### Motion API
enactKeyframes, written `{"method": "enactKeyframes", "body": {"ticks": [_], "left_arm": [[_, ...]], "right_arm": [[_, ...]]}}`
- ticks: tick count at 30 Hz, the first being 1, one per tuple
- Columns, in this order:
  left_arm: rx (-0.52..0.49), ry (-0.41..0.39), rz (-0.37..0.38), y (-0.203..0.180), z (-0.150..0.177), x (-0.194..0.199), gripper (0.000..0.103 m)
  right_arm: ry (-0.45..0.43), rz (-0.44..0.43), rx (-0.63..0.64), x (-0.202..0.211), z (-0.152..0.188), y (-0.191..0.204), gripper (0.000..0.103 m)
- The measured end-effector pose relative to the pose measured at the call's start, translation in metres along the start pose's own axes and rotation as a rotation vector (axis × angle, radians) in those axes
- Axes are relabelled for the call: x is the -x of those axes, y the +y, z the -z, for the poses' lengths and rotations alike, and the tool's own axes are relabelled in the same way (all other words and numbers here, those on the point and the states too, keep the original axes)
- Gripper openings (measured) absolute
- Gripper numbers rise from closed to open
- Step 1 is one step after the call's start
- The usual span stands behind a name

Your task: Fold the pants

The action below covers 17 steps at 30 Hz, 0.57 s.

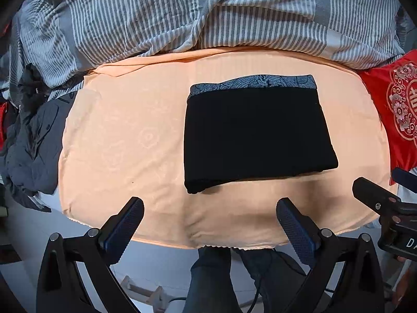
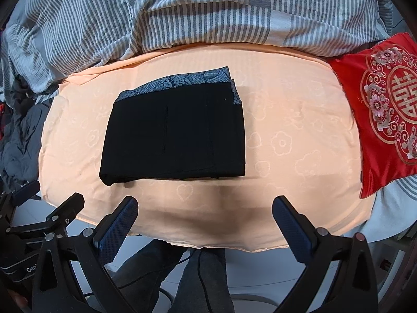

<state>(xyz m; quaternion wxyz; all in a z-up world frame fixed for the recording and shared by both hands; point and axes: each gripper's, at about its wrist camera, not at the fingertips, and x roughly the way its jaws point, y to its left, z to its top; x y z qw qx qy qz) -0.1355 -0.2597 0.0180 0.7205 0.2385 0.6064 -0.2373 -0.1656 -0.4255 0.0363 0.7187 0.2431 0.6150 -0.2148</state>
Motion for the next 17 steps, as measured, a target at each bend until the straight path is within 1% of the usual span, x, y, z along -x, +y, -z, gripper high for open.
{"method": "enactKeyframes", "body": {"ticks": [7, 13, 17], "left_arm": [[0.01, -0.013, -0.004, -0.002, 0.0013, 0.0033, 0.102], [0.032, -0.011, 0.014, 0.0014, 0.0017, 0.0029, 0.102], [0.025, -0.013, 0.024, -0.0002, 0.0015, 0.0034, 0.102]], "right_arm": [[0.001, -0.001, 0.009, 0.0005, 0.0016, 0.0033, 0.103], [-0.001, -0.001, 0.02, 0.001, 0.0006, 0.0057, 0.103], [0.001, -0.001, 0.017, 0.0011, 0.0004, 0.0062, 0.103]]}}
